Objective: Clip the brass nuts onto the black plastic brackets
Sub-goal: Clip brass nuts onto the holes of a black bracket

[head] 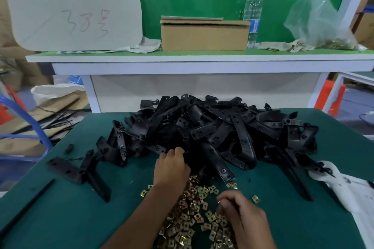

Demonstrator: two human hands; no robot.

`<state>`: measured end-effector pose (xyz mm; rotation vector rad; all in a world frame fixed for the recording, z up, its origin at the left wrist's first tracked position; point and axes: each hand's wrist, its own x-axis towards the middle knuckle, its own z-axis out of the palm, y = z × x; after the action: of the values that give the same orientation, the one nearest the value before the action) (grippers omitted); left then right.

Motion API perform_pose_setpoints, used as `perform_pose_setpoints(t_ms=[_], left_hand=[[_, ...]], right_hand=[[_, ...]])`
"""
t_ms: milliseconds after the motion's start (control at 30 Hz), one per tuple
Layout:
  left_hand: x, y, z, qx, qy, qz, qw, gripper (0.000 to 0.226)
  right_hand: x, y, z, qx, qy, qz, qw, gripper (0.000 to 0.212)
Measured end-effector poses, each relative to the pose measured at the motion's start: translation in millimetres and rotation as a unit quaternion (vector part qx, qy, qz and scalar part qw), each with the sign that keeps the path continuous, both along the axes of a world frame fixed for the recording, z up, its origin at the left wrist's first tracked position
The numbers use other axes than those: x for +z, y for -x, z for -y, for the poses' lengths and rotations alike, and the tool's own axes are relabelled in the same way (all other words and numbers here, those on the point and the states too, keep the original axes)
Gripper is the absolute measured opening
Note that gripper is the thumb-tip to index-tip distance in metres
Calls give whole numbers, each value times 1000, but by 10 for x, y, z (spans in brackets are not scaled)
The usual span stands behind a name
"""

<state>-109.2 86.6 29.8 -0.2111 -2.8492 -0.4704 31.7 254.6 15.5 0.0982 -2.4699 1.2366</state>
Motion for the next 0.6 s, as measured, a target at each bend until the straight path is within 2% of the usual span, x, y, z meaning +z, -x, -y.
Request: perform_pose_setpoints(t_ms=[100,200,267,300,333,367,433,467,533,600], left_hand=[[147,-166,234,16,88,-54,995,20],[247,-392,536,9,81,-122,989,9],[304,-562,788,38,-29,-86,995,18],[318,-657,879,51,-119,-46,990,19],[309,-740,926,60,-231,-10,971,20],[274,-818,938,62,-359,31,931,23],[164,-979,865,19,-577,133,805,18],[105,-1049,793,-17,-646,167,744,19],[-12,-1124,651,-79,-727,205,651,45],[-70,-1166,583,-124,-754,238,599,75]], right_hand=[[5,28,-8,-33,95,33,994,16],[28,49,-1,-43,192,42,980,23],[75,76,-3,-40,256,63,964,33],[97,90,-5,-34,308,75,948,38],[109,109,-8,-23,374,84,923,39],[111,126,-12,-11,437,95,895,38],[110,145,-14,8,524,115,844,31],[107,148,-15,17,555,122,823,28],[102,152,-26,35,599,138,788,25],[110,158,-34,45,618,160,769,24]])
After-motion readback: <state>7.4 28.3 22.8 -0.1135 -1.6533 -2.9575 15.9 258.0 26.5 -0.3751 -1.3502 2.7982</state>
